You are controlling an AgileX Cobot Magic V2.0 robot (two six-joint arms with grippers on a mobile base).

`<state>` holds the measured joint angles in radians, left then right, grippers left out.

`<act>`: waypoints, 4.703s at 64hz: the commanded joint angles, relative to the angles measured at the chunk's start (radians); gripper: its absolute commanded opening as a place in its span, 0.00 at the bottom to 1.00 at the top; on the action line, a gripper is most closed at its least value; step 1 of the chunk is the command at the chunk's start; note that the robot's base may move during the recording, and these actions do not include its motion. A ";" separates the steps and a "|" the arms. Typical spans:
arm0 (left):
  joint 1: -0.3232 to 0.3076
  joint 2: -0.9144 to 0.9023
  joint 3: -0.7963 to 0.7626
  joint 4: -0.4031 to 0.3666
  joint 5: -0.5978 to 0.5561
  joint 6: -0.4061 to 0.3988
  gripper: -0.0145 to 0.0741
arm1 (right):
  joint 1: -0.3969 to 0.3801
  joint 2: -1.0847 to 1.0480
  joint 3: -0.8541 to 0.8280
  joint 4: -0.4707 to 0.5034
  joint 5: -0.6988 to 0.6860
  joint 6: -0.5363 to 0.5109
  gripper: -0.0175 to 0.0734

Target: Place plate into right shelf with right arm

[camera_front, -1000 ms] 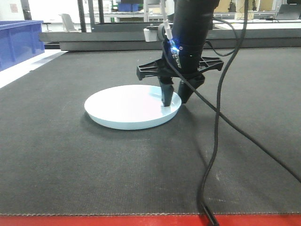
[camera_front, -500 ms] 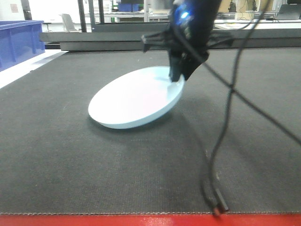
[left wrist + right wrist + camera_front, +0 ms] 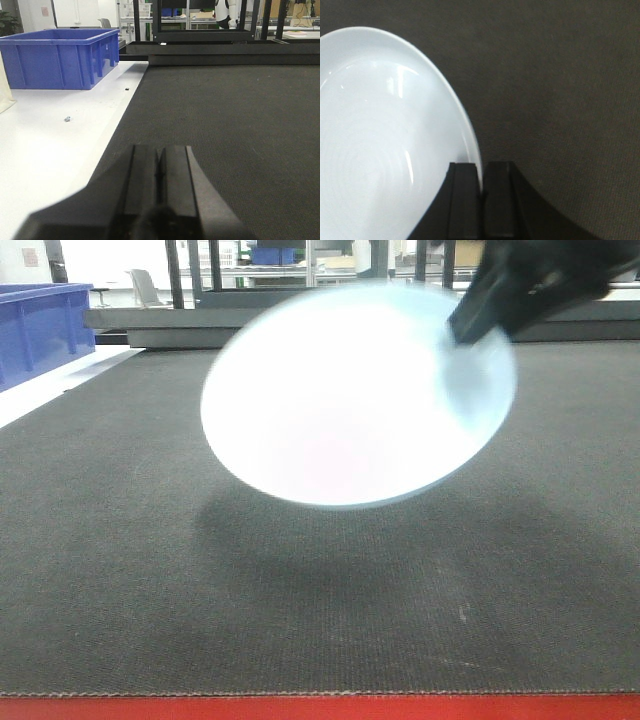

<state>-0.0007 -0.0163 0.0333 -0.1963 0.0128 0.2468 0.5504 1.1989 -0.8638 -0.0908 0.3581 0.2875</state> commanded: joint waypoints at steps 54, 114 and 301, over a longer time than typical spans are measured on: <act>0.002 -0.011 0.008 -0.002 -0.089 -0.002 0.11 | 0.116 -0.749 0.099 -0.153 -0.142 -0.007 0.25; 0.002 -0.011 0.008 -0.002 -0.089 -0.002 0.11 | 0.116 -0.758 0.098 -0.153 -0.149 -0.007 0.25; -0.122 -0.011 0.010 -0.002 -0.089 -0.002 0.11 | 0.116 -0.758 0.098 -0.153 -0.133 -0.007 0.25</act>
<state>-0.1139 -0.0163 0.0333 -0.1963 0.0127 0.2468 0.6655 0.4333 -0.7340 -0.2276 0.3141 0.2852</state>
